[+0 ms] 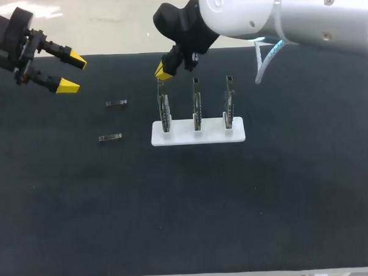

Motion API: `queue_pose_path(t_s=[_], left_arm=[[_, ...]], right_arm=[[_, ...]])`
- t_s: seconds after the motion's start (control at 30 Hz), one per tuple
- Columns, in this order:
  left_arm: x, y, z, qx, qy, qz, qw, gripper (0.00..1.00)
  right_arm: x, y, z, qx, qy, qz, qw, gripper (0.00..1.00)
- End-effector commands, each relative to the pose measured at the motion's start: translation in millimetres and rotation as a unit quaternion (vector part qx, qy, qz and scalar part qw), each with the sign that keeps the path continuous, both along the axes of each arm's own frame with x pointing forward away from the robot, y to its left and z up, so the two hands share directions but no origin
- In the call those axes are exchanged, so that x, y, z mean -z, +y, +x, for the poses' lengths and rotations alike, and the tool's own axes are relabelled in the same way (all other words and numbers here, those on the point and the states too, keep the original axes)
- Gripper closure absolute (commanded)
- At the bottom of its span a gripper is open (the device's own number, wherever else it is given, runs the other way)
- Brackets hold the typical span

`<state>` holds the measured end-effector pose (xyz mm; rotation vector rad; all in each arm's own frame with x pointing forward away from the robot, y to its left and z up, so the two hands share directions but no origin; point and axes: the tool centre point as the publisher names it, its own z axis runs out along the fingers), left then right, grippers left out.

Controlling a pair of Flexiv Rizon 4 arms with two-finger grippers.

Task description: Pick up the optical module with the left hand, and insert it into the network port with the right hand.

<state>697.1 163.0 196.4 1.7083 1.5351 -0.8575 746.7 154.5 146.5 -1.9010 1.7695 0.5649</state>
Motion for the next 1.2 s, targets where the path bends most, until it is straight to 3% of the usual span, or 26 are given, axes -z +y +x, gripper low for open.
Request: queue_pose_path(t_s=[0.03, 0.33, 0.47, 0.67, 1.2], left_arm=[[0.0, -1, 0.6, 0.000, 0.001, 0.002, 1.000, 0.00], [0.0, -1, 0.6, 0.000, 0.001, 0.002, 1.000, 0.00], [0.0, -1, 0.6, 0.000, 0.001, 0.002, 1.000, 0.00], [0.0, -1, 0.6, 0.000, 0.001, 0.002, 1.000, 0.00], [0.0, -1, 0.6, 0.000, 0.001, 0.002, 1.000, 0.00]], right_arm=[[8, 2, 1.5, -0.001, 0.002, -0.002, 1.000, 1.00], [3, 3, 1.3, -0.003, 0.002, -0.006, 1.000, 1.00], [-10, -1, 2.1, 0.011, -0.002, 0.037, 0.999, 1.00], [-27, -13, 3.2, 0.023, -0.001, 0.055, 0.998, 1.00], [-53, -92, 9.7, 0.013, -0.006, 0.075, 0.997, 1.00]])
